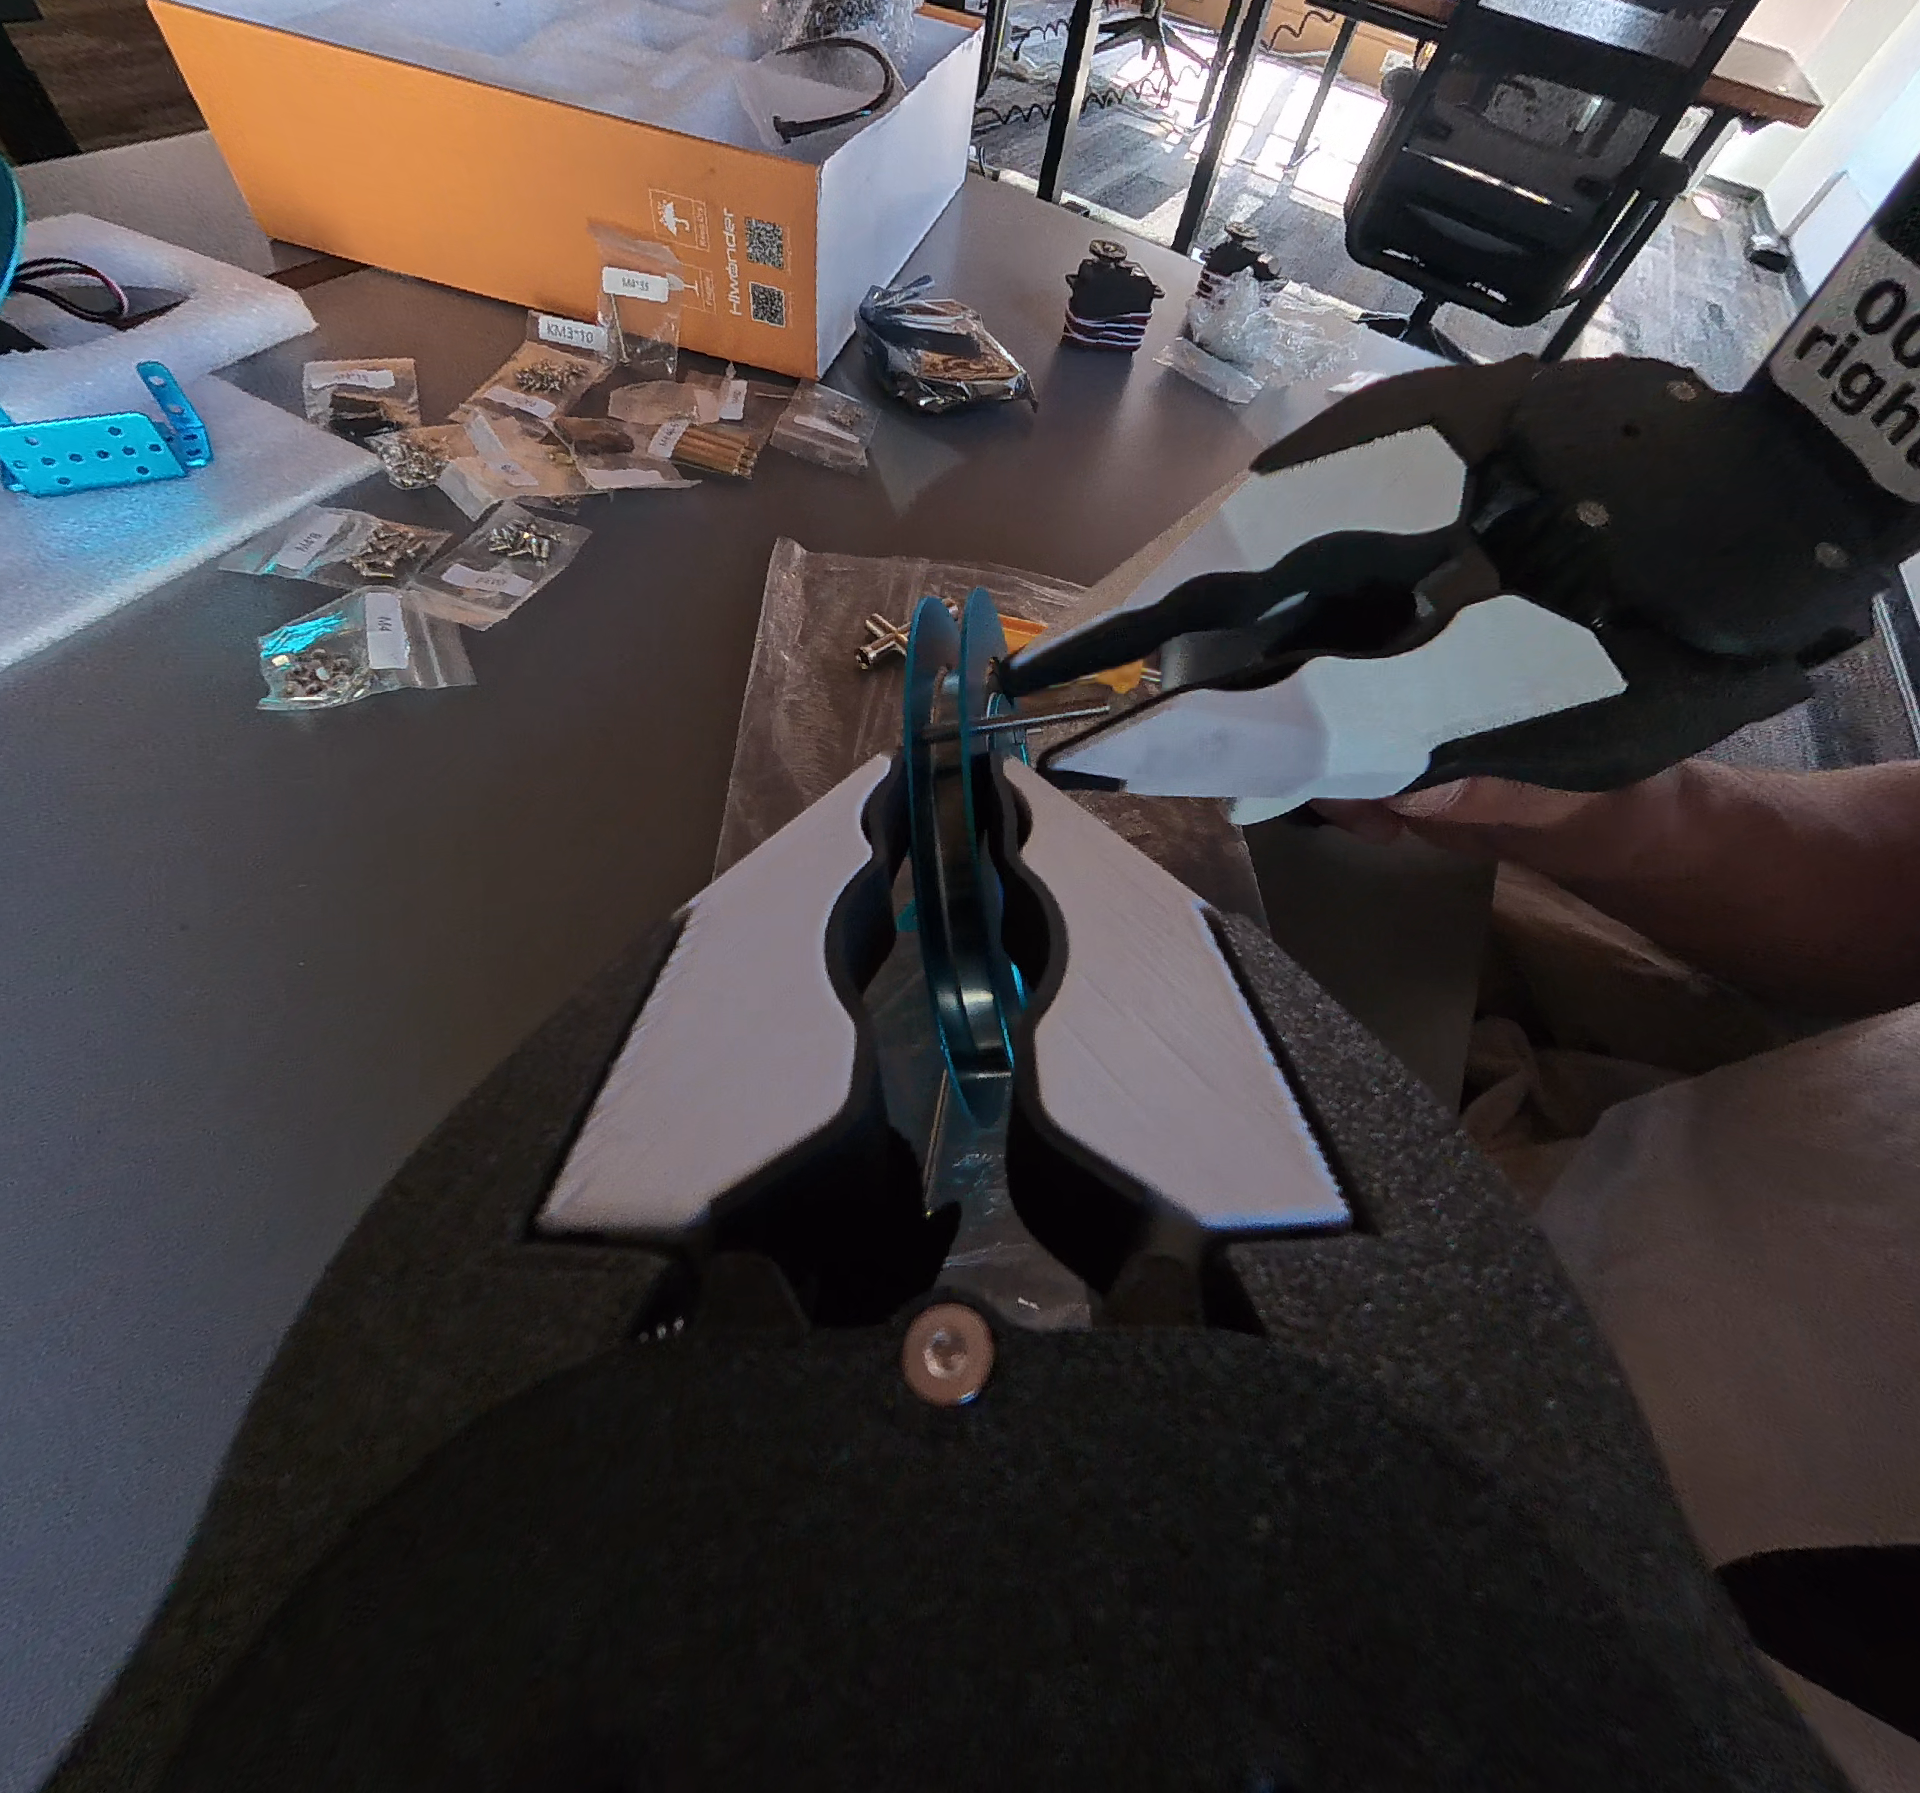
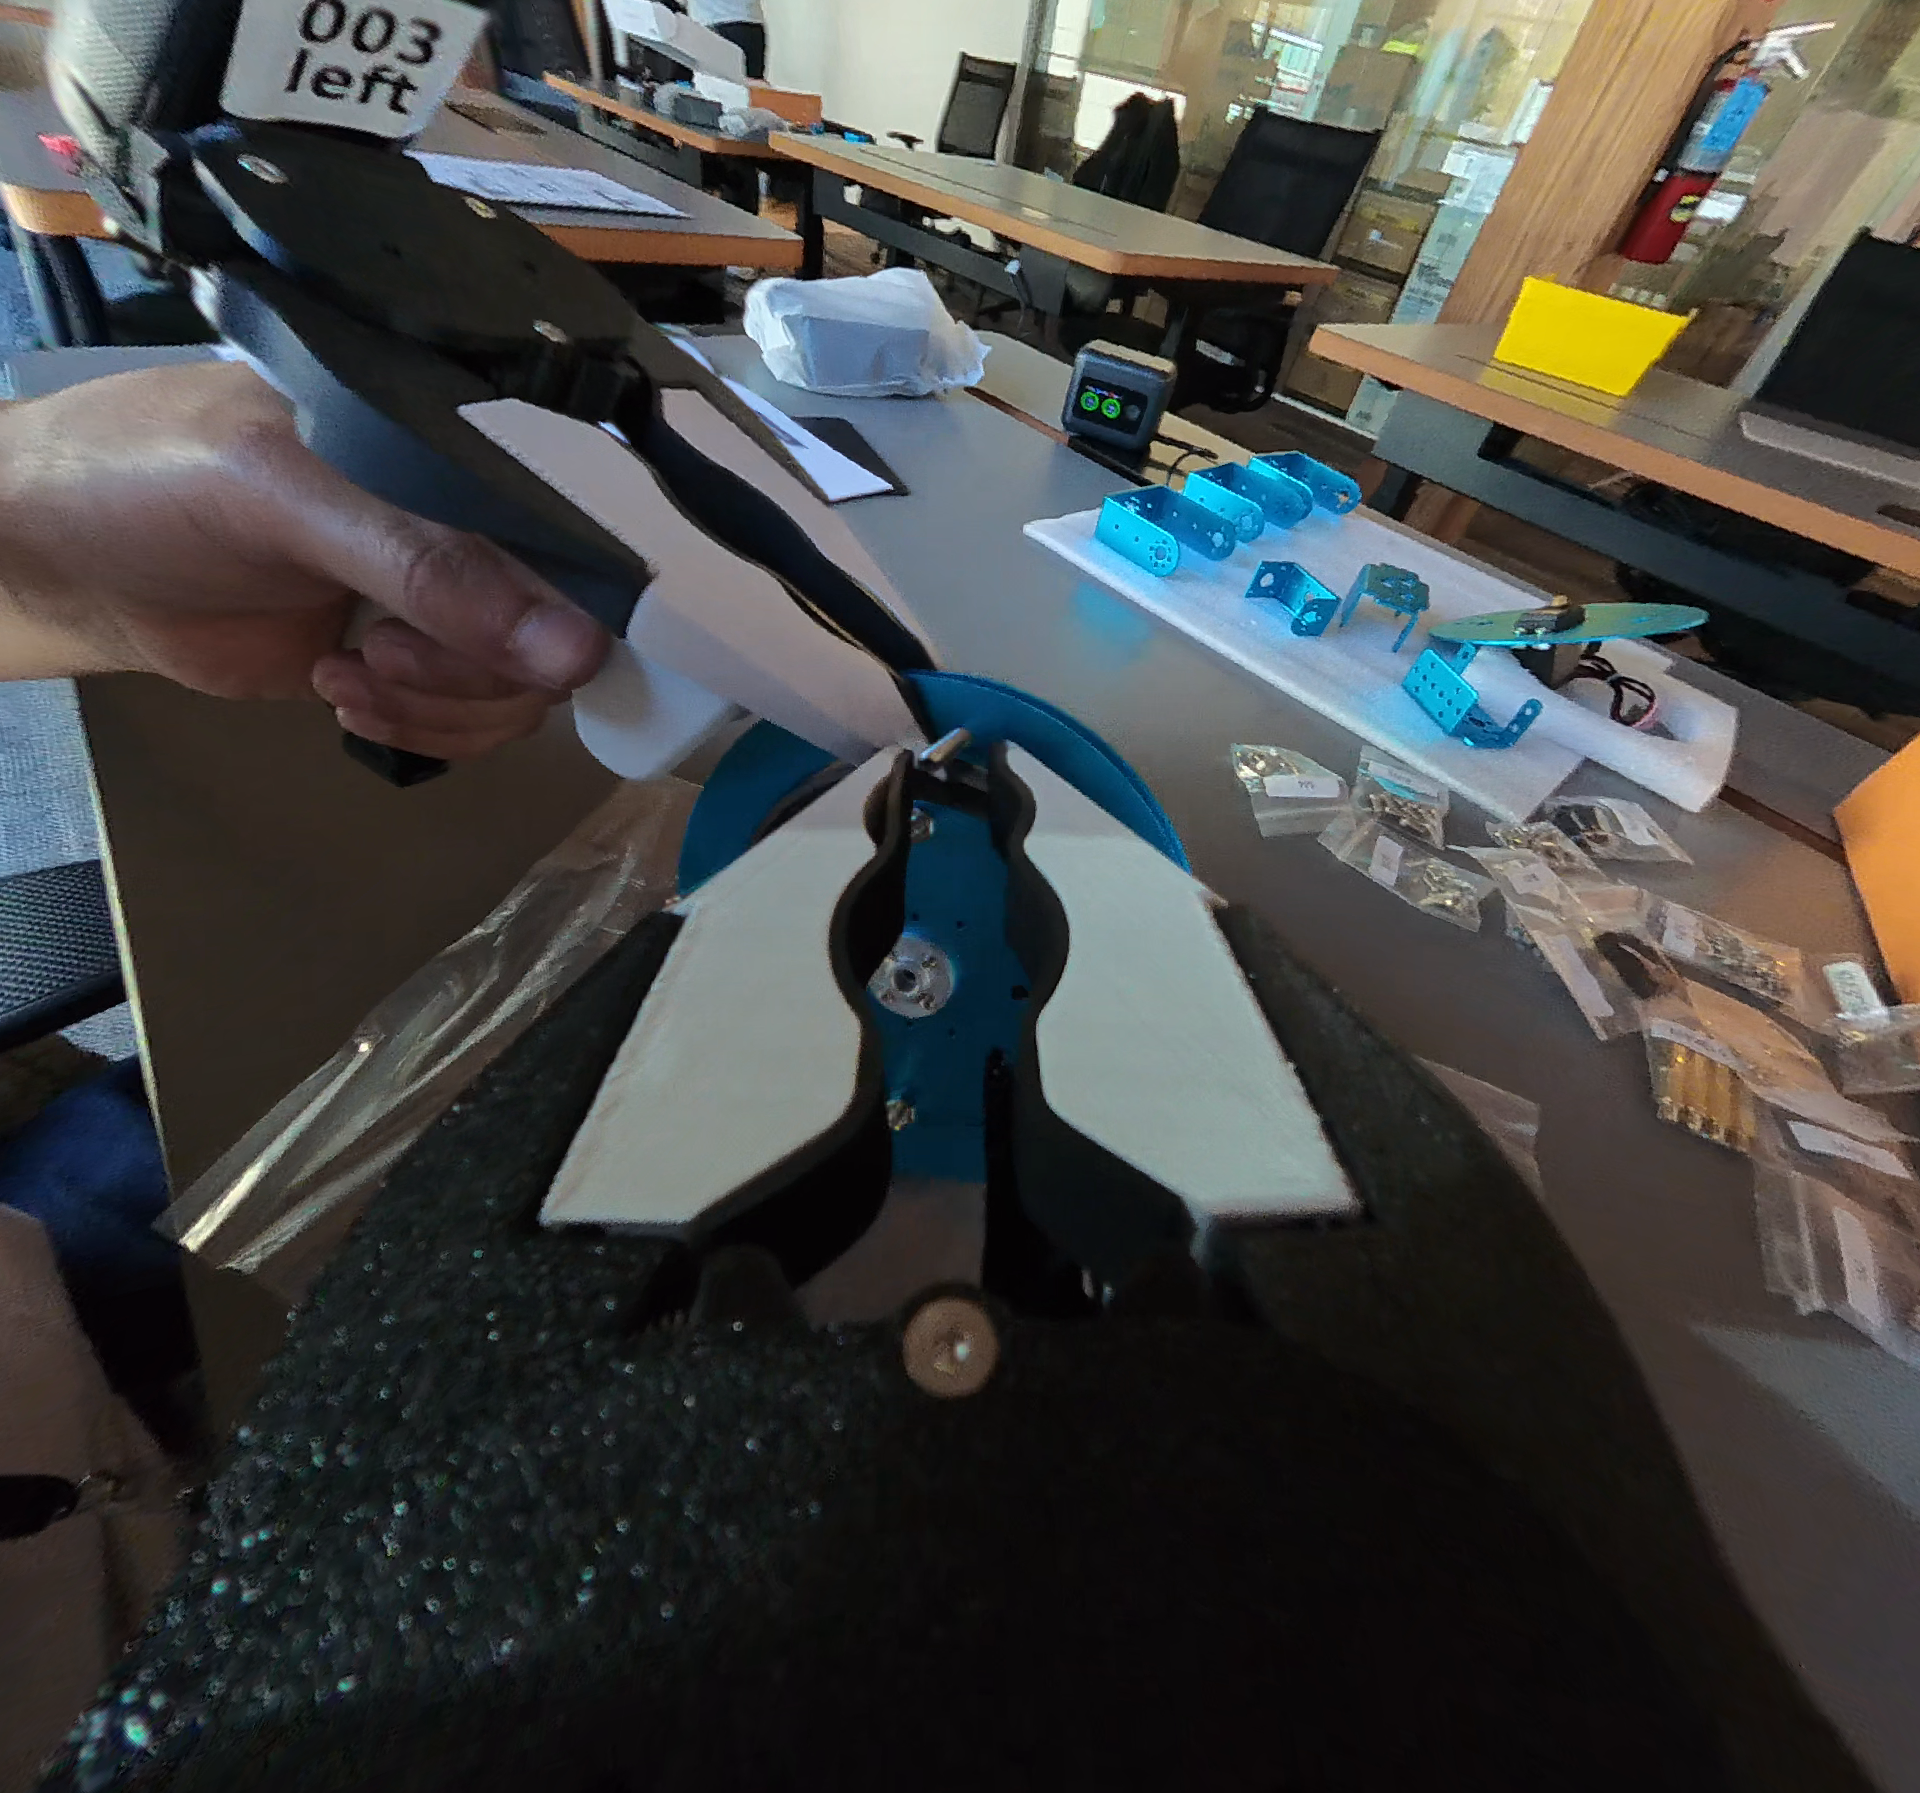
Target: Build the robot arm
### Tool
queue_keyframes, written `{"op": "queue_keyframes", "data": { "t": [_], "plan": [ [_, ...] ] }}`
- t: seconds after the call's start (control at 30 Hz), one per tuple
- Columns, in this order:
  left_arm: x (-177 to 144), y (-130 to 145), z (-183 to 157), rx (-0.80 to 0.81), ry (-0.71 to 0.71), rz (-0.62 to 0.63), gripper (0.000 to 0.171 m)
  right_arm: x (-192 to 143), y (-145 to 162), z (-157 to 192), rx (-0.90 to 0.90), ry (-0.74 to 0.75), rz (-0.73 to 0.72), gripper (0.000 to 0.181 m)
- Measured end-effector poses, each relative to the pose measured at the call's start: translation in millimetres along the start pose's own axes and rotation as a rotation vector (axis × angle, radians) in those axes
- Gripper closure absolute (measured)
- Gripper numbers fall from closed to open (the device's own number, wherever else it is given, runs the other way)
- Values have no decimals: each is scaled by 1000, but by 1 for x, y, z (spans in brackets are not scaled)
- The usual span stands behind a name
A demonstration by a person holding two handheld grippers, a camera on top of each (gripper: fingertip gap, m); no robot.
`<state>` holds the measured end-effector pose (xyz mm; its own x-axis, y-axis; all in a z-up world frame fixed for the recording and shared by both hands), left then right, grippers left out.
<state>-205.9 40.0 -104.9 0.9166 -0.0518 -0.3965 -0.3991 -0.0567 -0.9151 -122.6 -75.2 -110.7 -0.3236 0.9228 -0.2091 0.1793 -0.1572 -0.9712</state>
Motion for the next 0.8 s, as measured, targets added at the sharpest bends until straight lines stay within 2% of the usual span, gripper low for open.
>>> {"op": "queue_keyframes", "data": {
  "t": [0.23,0.33,0.5,0.57,0.67,0.8],
  "plan": [
    [-2,3,3,-25,-10,-2,158,4,-3,-4,-53,-33,-1,177],
    [-6,8,10,-72,-10,1,154,13,-4,-18,10,-164,9,178],
    [-23,12,13,-95,86,-53,142,20,-4,-42,172,-433,-15,179],
    [-34,11,18,-37,114,-114,136,18,-5,-50,226,-528,-37,180],
    [-45,10,28,147,250,-166,136,18,-3,-61,310,-700,-31,180],
    [-35,-6,49,373,314,-238,135,32,3,-77,409,-943,14,180]
  ]
}}
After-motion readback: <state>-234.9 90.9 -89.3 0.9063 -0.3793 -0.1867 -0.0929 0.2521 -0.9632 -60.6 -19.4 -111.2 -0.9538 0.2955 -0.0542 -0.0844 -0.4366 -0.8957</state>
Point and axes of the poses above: each gripper's, where its closed fingertips meet, x out along the fingers, y out of its underside, z = x × y across the jaws, the point moved 9 cm from there along -x, back along the fingers, and after that the axes turned 13 degrees about -y, right-handed, at the moved point
